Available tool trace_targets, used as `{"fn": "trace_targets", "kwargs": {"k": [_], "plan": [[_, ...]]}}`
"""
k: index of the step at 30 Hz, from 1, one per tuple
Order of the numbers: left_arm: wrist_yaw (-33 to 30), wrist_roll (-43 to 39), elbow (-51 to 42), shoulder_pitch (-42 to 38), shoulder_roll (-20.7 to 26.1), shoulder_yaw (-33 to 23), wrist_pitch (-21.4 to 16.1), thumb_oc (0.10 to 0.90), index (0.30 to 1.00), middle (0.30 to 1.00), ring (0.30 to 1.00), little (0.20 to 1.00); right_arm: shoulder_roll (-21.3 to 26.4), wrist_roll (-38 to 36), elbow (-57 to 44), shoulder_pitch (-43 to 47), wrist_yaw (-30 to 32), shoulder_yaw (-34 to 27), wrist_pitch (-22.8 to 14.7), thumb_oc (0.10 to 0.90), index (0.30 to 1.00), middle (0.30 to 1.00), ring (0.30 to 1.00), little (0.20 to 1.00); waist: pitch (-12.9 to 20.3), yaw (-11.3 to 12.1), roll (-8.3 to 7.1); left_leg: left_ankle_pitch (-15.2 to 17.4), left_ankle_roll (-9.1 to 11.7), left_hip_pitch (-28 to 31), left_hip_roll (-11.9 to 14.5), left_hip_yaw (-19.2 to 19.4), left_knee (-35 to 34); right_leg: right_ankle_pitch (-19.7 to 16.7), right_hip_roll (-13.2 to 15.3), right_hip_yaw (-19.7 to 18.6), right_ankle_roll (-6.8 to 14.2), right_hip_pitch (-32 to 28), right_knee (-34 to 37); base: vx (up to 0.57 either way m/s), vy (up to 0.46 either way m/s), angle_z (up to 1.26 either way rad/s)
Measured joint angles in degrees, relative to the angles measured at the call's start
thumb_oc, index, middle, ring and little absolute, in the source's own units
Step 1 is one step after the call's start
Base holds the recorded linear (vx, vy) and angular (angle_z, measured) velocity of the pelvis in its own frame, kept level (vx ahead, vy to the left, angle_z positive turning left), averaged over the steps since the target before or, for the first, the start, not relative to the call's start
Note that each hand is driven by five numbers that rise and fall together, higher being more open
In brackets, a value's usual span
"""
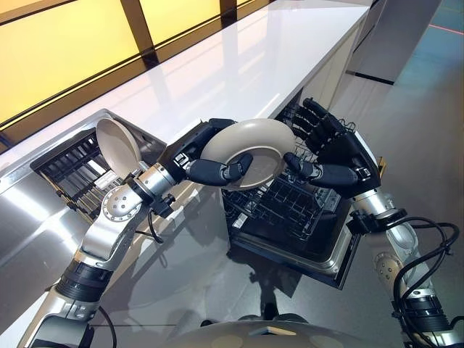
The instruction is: Pick up plates and place into dishwasher.
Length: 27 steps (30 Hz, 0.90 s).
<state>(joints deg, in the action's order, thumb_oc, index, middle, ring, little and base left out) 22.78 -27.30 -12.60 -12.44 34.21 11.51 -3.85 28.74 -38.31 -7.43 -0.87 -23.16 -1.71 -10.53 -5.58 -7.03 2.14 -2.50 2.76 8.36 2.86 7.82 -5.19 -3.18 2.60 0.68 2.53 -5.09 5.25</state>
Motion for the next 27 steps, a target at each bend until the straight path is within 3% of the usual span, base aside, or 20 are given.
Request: {"fn": "trace_targets", "kwargs": {"k": [6, 14, 21, 23, 24, 25, 27], "plan": [[-0.11, 0.36, 0.05, 0.0, 0.01, -0.02, -0.43, 0.1, 0.3, 0.3, 0.3, 0.2, 0.0, -1.74, 0.0, 0.0, -2.38, 0.01, 2.12, 0.8, 0.9, 0.9, 0.9, 0.9, -0.14, -0.07, -0.21, 0.01, 0.0, 0.02, 0.0, 0.17, 0.05, 0.0, 0.0, 0.0, 0.0, -0.04, 0.0, 0.0, 0.0, 0.0], [0.02, 0.27, 3.97, -2.6, 0.05, 0.03, -3.03, 0.1, 0.3, 0.3, 0.3, 0.2, 0.15, -5.65, 0.02, 0.02, -8.89, 0.5, 10.0, 0.8, 0.9, 0.9, 0.9, 0.9, -0.4, -0.45, -0.65, 0.17, 0.01, 0.42, 0.02, 0.44, 0.04, -0.04, -0.04, -0.32, -0.04, -0.21, 0.0, 0.01, 0.0, -0.02], [0.2, 0.24, 5.84, -3.53, 0.24, 0.58, -5.14, 0.1, 0.3, 0.3, 0.3, 0.2, 3.4, -6.08, 0.55, 0.04, -11.43, 0.41, 13.24, 0.8, 0.9, 0.9, 0.9, 0.9, -0.45, -1.3, -0.73, 0.19, 0.01, 0.47, 0.03, 0.45, 0.06, -0.09, -0.07, -0.37, -0.09, -0.27, -0.01, 0.0, 0.0, 0.0], [0.38, 0.14, 6.54, -3.7, 0.17, 0.72, -5.46, 0.1, 0.3, 0.3, 0.3, 0.2, 3.51, -6.08, 0.62, 0.04, -11.45, 0.41, 13.55, 0.534, 0.672, 0.672, 0.672, 0.634, -0.47, -1.31, -0.78, 0.19, 0.01, 0.63, 0.03, 0.45, 0.06, -0.12, -0.07, -0.42, -0.07, -0.41, -0.01, 0.0, 0.0, 0.0], [0.45, 0.08, 6.66, -3.72, 0.17, 0.78, -5.63, 0.1, 0.3, 0.3, 0.3, 0.2, 3.53, -6.08, 0.8, 0.05, -11.45, 0.4, 13.57, 0.147, 0.34, 0.34, 0.34, 0.247, -0.47, -1.29, -0.83, 0.19, 0.01, 0.69, 0.03, 0.46, 0.05, -0.12, -0.08, -0.46, -0.06, -0.45, -0.01, 0.0, 0.0, 0.0], [0.61, 0.07, 6.67, -3.71, 0.18, 0.93, -5.91, 0.1, 0.3, 0.3, 0.3, 0.2, 3.53, -6.08, 0.96, 0.05, -11.45, 0.35, 13.57, 0.1, 0.3, 0.3, 0.3, 0.2, -0.49, -1.26, -0.88, 0.19, 0.0, 0.77, 0.03, 0.48, 0.05, -0.13, -0.08, -0.52, -0.05, -0.5, -0.01, 0.0, 0.0, 0.0], [0.94, 0.04, 6.67, -3.71, 0.18, 1.42, -6.37, 0.1, 0.3, 0.3, 0.3, 0.2, 3.53, -6.08, 1.54, 0.06, -11.44, 0.24, 13.57, 0.1, 0.3, 0.3, 0.3, 0.2, -0.5, -1.22, -0.96, 0.2, 0.0, 0.97, 0.02, 0.52, 0.02, -0.13, -0.08, -0.6, -0.05, -0.68, -0.01, 0.0, 0.0, 0.0]]}}
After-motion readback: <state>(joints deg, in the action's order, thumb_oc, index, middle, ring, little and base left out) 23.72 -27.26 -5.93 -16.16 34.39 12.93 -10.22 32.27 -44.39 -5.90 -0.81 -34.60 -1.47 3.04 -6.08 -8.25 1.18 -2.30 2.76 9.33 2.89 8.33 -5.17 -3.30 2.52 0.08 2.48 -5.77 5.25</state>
